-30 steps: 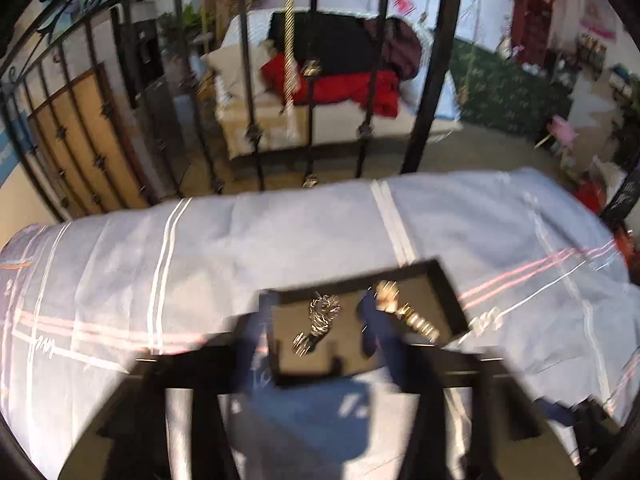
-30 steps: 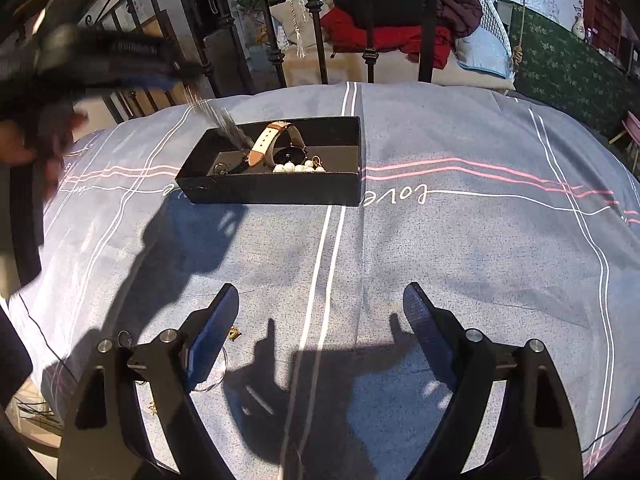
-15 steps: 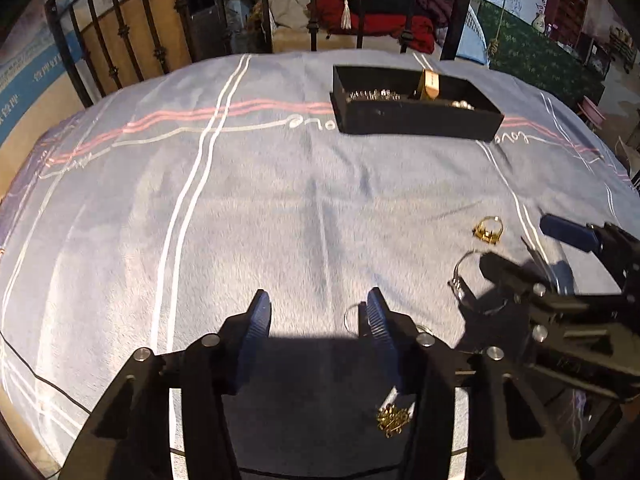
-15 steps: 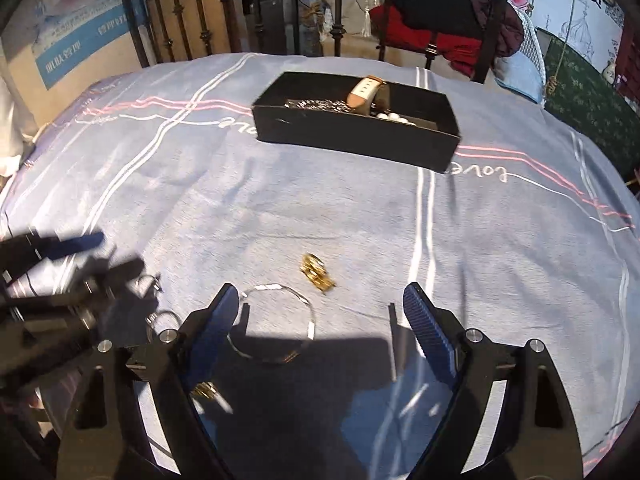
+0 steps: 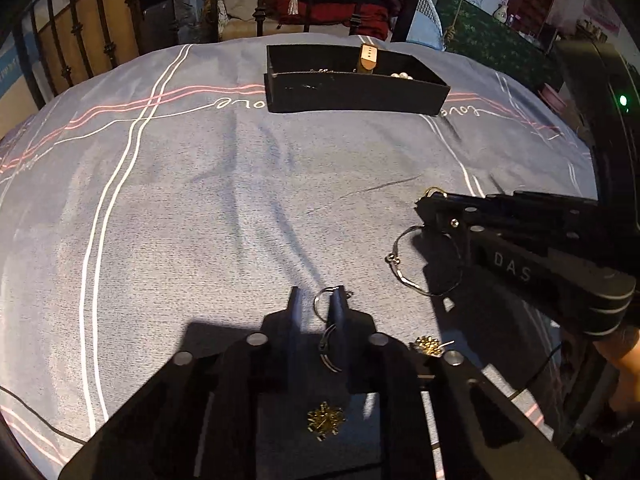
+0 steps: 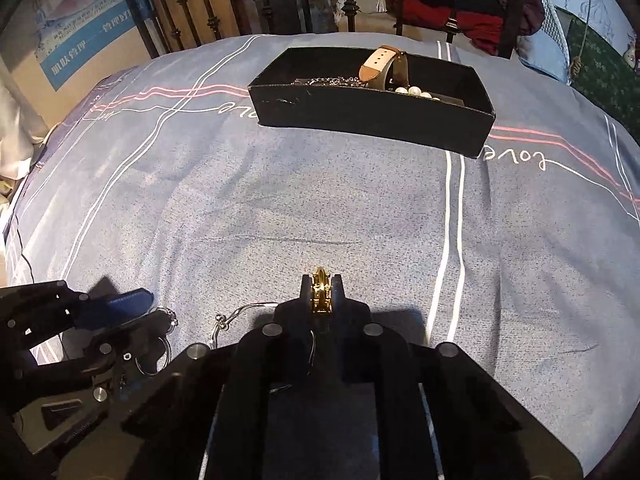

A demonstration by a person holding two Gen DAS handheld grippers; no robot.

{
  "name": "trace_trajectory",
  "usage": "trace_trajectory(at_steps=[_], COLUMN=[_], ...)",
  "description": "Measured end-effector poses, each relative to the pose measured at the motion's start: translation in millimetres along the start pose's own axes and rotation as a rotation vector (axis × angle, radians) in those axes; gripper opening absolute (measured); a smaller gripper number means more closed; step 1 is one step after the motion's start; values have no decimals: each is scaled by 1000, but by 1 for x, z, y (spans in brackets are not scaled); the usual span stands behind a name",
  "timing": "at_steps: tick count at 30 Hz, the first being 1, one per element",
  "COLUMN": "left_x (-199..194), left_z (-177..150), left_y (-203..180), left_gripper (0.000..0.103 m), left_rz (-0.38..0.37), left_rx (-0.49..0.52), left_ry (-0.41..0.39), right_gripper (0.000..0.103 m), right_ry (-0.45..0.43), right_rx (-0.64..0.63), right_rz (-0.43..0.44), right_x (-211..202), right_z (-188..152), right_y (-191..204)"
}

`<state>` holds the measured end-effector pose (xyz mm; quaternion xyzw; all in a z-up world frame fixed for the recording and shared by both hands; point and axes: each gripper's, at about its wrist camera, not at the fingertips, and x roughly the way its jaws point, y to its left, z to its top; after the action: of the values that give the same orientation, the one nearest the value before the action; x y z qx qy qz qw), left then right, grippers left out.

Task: Organize jewelry
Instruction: 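Place the gold ring and silver hoop into the black box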

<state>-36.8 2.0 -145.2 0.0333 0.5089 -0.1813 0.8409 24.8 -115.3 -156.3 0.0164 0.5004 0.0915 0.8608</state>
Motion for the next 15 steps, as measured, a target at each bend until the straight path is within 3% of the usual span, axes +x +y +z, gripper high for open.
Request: trace_trajectory(at_steps=[15], left_x=[-52], left_z=[35], left_y=[9], left_gripper=[2], left_rz=[-9], left_rx=[-49], left_ry=[-145], right_gripper=[10], right_ry=[-81], right_rx=[45], right_rz=[-2], right_x=[-45], right_z=[13], right_y=[-14])
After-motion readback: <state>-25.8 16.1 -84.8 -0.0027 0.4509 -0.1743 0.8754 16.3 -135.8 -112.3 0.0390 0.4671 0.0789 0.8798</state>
